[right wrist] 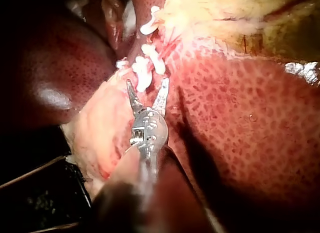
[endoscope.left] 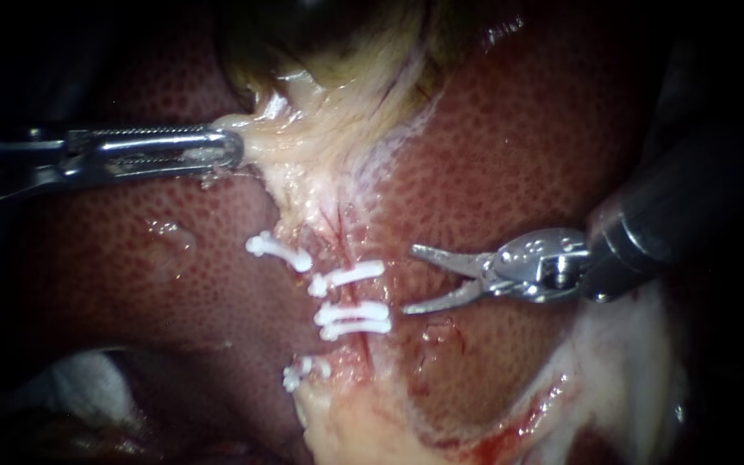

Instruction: Go to the cutting position right tube

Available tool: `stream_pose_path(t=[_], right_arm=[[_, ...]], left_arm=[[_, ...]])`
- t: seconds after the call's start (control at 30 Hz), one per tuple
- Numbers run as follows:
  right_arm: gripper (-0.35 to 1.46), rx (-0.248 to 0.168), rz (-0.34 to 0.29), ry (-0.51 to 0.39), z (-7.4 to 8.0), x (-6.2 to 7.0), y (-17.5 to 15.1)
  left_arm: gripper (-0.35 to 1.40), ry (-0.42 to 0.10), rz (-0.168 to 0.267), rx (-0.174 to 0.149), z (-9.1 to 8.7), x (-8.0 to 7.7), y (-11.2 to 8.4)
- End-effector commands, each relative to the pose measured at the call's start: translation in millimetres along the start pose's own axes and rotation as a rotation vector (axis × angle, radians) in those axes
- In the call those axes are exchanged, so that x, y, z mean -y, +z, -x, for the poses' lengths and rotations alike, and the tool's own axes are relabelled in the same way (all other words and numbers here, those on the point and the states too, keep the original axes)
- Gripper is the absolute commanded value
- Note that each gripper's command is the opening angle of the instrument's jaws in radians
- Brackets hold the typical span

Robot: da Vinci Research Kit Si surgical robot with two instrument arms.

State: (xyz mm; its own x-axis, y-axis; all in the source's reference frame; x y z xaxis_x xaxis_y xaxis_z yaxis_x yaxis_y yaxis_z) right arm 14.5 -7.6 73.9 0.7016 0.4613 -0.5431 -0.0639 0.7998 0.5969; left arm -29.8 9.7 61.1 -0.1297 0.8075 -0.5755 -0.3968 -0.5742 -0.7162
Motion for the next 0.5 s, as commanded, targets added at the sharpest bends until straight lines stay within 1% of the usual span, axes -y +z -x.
stream_pose_path(t=[0.03,0.17,0.27,0.37,0.5], right_arm=[[1.41,0.007,-0.004,0.008,0.3,-0.1,0.3],[1.31,0.029,-0.057,0.022,1.4,-0.3,1.6],[1.28,0.039,-0.091,0.028,1.7,-0.2,2.6],[1.28,0.045,-0.105,0.03,1.3,-0.1,3.5],[1.28,0.052,-0.111,0.022,0.2,-0.2,4.9]], left_arm=[[-0.35,0.0,0.001,0.0,0.0,0.0,0.0],[-0.35,0.0,0.001,0.0,0.0,-0.1,0.0],[-0.35,0.0,0.001,0.0,0.0,-0.1,0.0],[-0.35,0.0,0.001,0.0,0.0,-0.1,0.0],[-0.35,0.0,0.0,0.0,0.0,0.0,0.0]])
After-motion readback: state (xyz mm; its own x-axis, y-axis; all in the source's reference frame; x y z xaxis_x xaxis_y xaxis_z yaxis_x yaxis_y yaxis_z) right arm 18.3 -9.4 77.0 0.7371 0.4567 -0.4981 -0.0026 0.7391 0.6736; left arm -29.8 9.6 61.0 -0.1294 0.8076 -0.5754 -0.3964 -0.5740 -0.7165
